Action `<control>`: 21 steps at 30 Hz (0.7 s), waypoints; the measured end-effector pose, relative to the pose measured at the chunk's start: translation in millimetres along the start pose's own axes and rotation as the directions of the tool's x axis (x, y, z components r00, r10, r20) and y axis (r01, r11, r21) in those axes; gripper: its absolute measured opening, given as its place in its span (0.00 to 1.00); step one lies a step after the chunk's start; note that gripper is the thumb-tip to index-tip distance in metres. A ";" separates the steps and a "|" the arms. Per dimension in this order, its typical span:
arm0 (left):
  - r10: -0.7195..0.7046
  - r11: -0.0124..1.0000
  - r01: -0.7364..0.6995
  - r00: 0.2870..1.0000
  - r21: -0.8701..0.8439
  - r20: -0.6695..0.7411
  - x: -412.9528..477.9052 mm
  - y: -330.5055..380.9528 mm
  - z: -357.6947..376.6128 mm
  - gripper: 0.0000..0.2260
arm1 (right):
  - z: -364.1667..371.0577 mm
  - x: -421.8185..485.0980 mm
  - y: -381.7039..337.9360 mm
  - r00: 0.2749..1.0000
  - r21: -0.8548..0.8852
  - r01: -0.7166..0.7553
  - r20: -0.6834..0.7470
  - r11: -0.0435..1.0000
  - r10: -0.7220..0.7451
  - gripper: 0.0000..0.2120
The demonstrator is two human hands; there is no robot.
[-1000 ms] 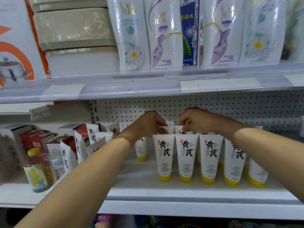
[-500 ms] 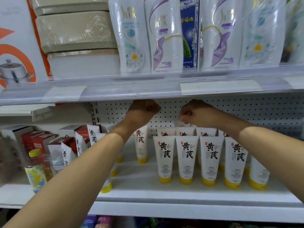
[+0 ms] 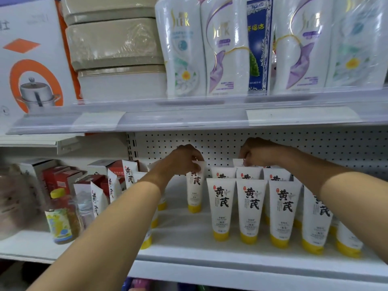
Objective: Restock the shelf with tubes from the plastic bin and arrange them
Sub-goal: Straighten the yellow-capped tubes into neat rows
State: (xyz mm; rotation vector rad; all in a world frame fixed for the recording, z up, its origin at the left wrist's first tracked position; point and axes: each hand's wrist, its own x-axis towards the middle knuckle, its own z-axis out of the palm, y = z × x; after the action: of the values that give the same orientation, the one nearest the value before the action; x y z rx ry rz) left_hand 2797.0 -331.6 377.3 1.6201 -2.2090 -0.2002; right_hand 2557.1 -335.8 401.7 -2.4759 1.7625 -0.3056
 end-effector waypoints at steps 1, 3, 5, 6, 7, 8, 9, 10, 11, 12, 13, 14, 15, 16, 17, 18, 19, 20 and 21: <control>0.008 0.998 -0.010 0.999 -0.055 -0.036 2.6 1.1 5.8 0.15 | 1.8 2.5 1.7 1.000 0.005 0.005 -0.010 1.000 -0.005 0.11; 0.004 0.983 -0.020 0.996 -0.183 -0.090 7.9 7.0 18.3 0.14 | 3.8 5.1 2.6 0.999 0.000 0.021 -0.024 1.000 -0.021 0.09; -0.039 0.947 -0.003 0.991 -0.320 -0.125 15.1 12.3 28.5 0.11 | 5.5 6.9 3.9 0.999 -0.004 0.030 -0.028 1.000 -0.030 0.05; -0.066 0.918 0.008 0.989 -0.395 -0.134 18.0 14.6 31.4 0.10 | 6.1 7.0 4.1 0.999 -0.005 0.033 -0.025 0.999 -0.033 0.06; -0.089 0.883 0.017 0.987 -0.468 -0.133 21.3 15.9 33.5 0.08 | 6.5 7.1 4.4 0.999 -0.001 0.033 -0.027 0.999 -0.033 0.06; -0.098 0.851 0.019 0.988 -0.525 -0.123 24.1 17.2 34.4 0.06 | 6.6 6.8 4.7 0.999 0.004 0.033 -0.031 0.999 -0.032 0.06; -0.096 0.831 0.015 0.989 -0.556 -0.117 26.7 18.0 35.4 0.05 | 6.8 6.6 5.1 0.999 0.012 0.032 -0.038 0.999 -0.032 0.06; -0.094 0.828 0.015 0.989 -0.560 -0.113 28.5 19.2 36.2 0.05 | 6.5 5.8 5.4 0.999 0.016 0.029 -0.044 0.999 -0.028 0.06; -0.099 0.830 0.022 0.989 -0.558 -0.109 28.8 21.7 36.3 0.05 | 6.7 6.0 6.1 0.999 0.021 0.026 -0.048 0.999 -0.025 0.07; -0.110 0.824 0.031 0.988 -0.566 -0.105 28.9 23.9 36.3 0.06 | 7.0 6.2 6.7 0.999 0.017 0.022 -0.047 1.000 -0.021 0.07; -0.115 0.817 0.035 0.988 -0.576 -0.102 30.4 24.4 37.5 0.07 | 7.3 6.4 7.0 0.999 0.013 0.023 -0.046 1.000 -0.022 0.08; -0.116 0.815 0.039 0.988 -0.578 -0.098 31.4 24.9 38.3 0.07 | 7.3 6.4 6.7 0.999 0.009 0.023 -0.047 1.000 -0.022 0.09; -0.106 0.820 0.033 0.990 -0.571 -0.095 31.0 26.2 38.0 0.07 | 7.2 6.2 6.1 0.998 0.006 0.026 -0.051 1.000 -0.025 0.10; -0.092 0.820 0.025 0.992 -0.571 -0.089 31.6 26.4 38.3 0.06 | 7.3 6.0 5.5 0.998 0.001 0.022 -0.054 1.000 -0.022 0.11; -0.078 0.804 0.014 0.993 -0.594 -0.083 32.2 27.1 38.4 0.05 | 7.3 5.8 5.0 0.998 -0.002 0.020 -0.057 1.000 -0.020 0.11; -0.065 0.787 0.008 0.995 -0.617 -0.070 32.2 28.1 38.0 0.04 | 7.1 5.2 4.3 0.998 -0.001 0.017 -0.056 1.000 -0.017 0.12; -0.049 0.785 0.002 0.997 -0.620 -0.059 31.7 29.1 38.3 0.04 | 6.9 4.9 3.9 0.999 0.005 0.015 -0.053 1.000 -0.014 0.14; -0.038 0.797 0.001 0.998 -0.604 -0.049 30.7 30.6 37.9 0.05 | 6.4 4.3 3.5 0.999 0.011 0.013 -0.048 1.000 -0.012 0.14; -0.030 0.809 0.003 0.999 -0.588 -0.036 29.5 31.7 37.4 0.04 | 6.1 4.3 3.6 0.999 0.013 0.012 -0.044 1.000 -0.011 0.14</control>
State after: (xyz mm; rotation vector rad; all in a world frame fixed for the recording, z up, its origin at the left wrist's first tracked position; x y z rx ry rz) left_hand 2746.9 -353.4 360.7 1.2699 -1.8333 -0.7678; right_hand 2556.5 -341.4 395.6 -2.4895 1.7570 -0.3747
